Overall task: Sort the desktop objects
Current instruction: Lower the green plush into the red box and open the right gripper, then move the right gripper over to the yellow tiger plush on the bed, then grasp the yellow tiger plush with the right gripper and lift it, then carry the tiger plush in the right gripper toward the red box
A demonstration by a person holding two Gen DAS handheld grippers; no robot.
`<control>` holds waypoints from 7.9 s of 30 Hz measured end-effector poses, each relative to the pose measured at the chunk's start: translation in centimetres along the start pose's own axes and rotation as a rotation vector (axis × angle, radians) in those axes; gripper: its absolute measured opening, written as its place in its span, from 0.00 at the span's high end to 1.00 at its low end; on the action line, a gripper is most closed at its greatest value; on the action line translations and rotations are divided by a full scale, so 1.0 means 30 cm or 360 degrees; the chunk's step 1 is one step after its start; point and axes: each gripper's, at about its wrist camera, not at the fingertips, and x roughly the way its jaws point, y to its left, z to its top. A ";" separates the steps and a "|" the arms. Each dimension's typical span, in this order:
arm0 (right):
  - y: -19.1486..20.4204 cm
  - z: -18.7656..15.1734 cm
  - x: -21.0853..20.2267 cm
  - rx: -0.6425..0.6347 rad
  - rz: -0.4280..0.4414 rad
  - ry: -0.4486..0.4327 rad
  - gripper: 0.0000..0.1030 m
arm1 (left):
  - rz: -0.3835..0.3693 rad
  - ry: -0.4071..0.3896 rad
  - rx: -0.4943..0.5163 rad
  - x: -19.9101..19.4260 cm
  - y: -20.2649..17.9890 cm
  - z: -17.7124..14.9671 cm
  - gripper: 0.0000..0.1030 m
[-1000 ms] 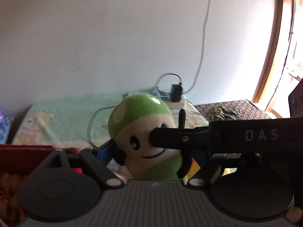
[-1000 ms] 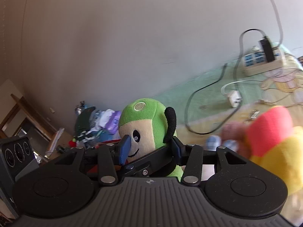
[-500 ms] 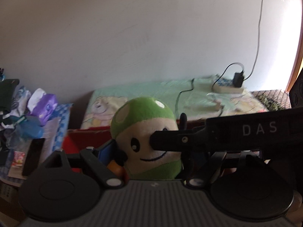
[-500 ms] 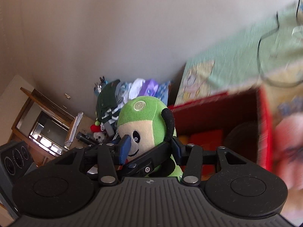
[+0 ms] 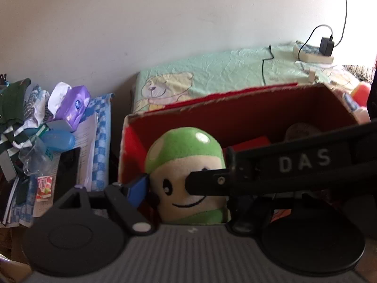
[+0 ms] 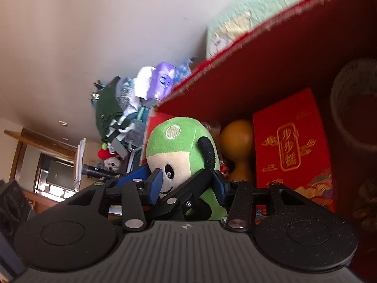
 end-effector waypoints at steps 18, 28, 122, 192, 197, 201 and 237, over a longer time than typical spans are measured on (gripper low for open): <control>-0.001 0.017 -0.008 0.0098 -0.0055 0.0051 0.50 | 0.0036 0.0009 0.0063 -0.014 0.014 -0.017 0.26; 0.005 0.041 -0.062 0.0123 -0.0113 -0.0034 0.49 | 0.0061 0.0031 0.0019 -0.028 0.003 -0.011 0.23; -0.530 0.111 -1.012 0.0099 -0.0342 -0.0460 0.48 | 0.0018 0.0236 0.0071 -0.022 -1.104 0.274 0.02; -0.837 0.071 -1.312 0.0117 -0.0329 -0.0581 0.53 | -0.0980 0.0332 0.0238 0.187 -1.605 0.195 0.03; -0.826 0.028 -1.351 0.0168 -0.0285 -0.0532 0.54 | -0.1045 0.0330 0.0303 0.143 -1.618 0.135 0.03; -0.799 0.005 -1.324 0.0152 -0.0221 -0.0464 0.54 | -0.1074 0.0356 0.0305 0.116 -1.578 0.098 0.03; -0.797 -0.066 -1.160 0.0438 -0.0064 -0.0188 0.53 | -0.1042 0.0290 0.0029 -0.049 -1.143 -0.033 0.02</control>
